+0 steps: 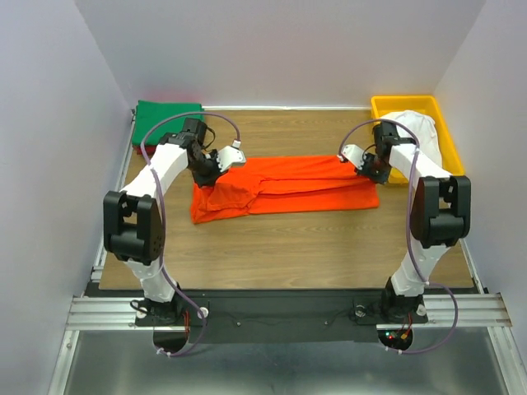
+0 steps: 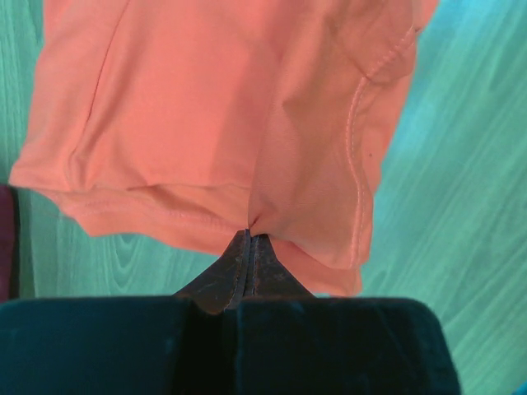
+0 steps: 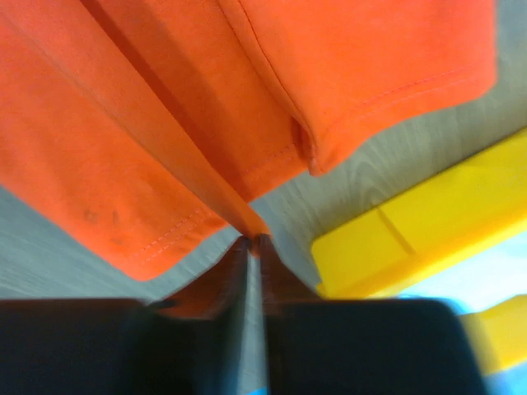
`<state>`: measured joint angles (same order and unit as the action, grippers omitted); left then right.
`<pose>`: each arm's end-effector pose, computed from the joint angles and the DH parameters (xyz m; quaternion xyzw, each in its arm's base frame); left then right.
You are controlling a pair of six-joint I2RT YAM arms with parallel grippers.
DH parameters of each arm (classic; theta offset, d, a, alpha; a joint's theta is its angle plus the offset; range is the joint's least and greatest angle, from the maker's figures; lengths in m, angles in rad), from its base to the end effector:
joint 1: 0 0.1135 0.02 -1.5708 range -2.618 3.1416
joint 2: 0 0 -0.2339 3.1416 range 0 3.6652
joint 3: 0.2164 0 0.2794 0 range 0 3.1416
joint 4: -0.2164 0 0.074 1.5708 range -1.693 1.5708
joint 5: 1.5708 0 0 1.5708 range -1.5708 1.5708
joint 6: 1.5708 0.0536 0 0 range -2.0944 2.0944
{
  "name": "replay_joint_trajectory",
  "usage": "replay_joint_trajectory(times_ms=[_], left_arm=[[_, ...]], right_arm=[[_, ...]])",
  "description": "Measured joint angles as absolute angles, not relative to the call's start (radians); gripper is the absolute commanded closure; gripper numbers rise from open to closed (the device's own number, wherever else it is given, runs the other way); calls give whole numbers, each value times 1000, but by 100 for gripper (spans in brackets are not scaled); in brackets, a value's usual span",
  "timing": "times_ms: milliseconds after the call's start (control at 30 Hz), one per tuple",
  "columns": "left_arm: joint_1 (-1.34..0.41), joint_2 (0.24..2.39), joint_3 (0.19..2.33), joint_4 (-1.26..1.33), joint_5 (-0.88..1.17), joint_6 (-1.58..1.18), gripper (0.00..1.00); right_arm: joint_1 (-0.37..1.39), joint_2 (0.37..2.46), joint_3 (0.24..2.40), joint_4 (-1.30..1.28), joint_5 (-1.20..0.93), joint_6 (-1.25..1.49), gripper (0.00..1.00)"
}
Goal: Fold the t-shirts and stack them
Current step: Fold the tshirt
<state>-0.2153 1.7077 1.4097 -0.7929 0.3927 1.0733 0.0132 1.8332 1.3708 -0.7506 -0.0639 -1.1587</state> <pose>0.3741 -0.1028 0.2129 0.6093 0.7338 -0.0754 0.2908 0.3962 0.0087 0.1519 -0.5486 0.8163 -0.0700 0.1665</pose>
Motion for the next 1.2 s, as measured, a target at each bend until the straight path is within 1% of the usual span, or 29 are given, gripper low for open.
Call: replay_joint_trajectory(times_ms=[33, 67, 100, 133, 200, 267, 400, 467, 500, 667, 867, 967, 1033, 1100, 1133, 1167, 1200], left_arm=[[-213, 1731, 1419, -787, 393, 1073, 78], [-209, 1753, 1425, -779, 393, 1071, 71], [-204, 1774, 1429, -766, 394, 1065, 60], [-199, 1788, 1430, -759, 393, 1060, 53], [-181, 1816, 1432, -745, 393, 1044, 50], [-152, 1824, 1432, -738, 403, 1015, 49], [-80, 1806, 1431, -728, 439, 976, 48], [-37, 1763, 1391, -710, 464, 961, 48], [-20, 1734, 1357, -702, 475, 954, 37], [45, 1618, 1200, -703, 526, 924, 36], [41, 1590, 1042, -654, 572, 884, 36], [40, 1590, 1007, -623, 580, 865, 37], [40, 1590, 999, -603, 581, 855, 40], [40, 1592, 995, -580, 583, 850, 45], [40, 1594, 995, -573, 585, 848, 53], [41, 1602, 995, -562, 587, 847, 58], [41, 1607, 995, -557, 588, 844, 72]], right_arm=[[13, 1853, 1378, -751, -65, -1153, 72], [13, 1871, 1386, -752, -66, -1152, 61], [13, 1887, 1397, -754, -66, -1144, 55], [13, 1909, 1415, -756, -65, -1134, 54], [7, 1935, 1445, -751, -65, -1100, 50], [-4, 1936, 1456, -751, -68, -1063, 49], [-41, 1895, 1451, -754, -96, -980, 50], [-61, 1845, 1421, -757, -120, -925, 50], [-71, 1822, 1402, -760, -133, -893, 50], [-110, 1773, 1325, -778, -205, -768, 50], [-135, 1803, 1283, -794, -270, -672, 50], [-145, 1840, 1282, -792, -295, -632, 50], [-151, 1860, 1282, -790, -301, -619, 50], [-157, 1882, 1283, -785, -309, -603, 52], [-157, 1882, 1284, -784, -312, -596, 54], [-158, 1882, 1284, -783, -314, -592, 60], [-158, 1884, 1284, -780, -314, -588, 65]])
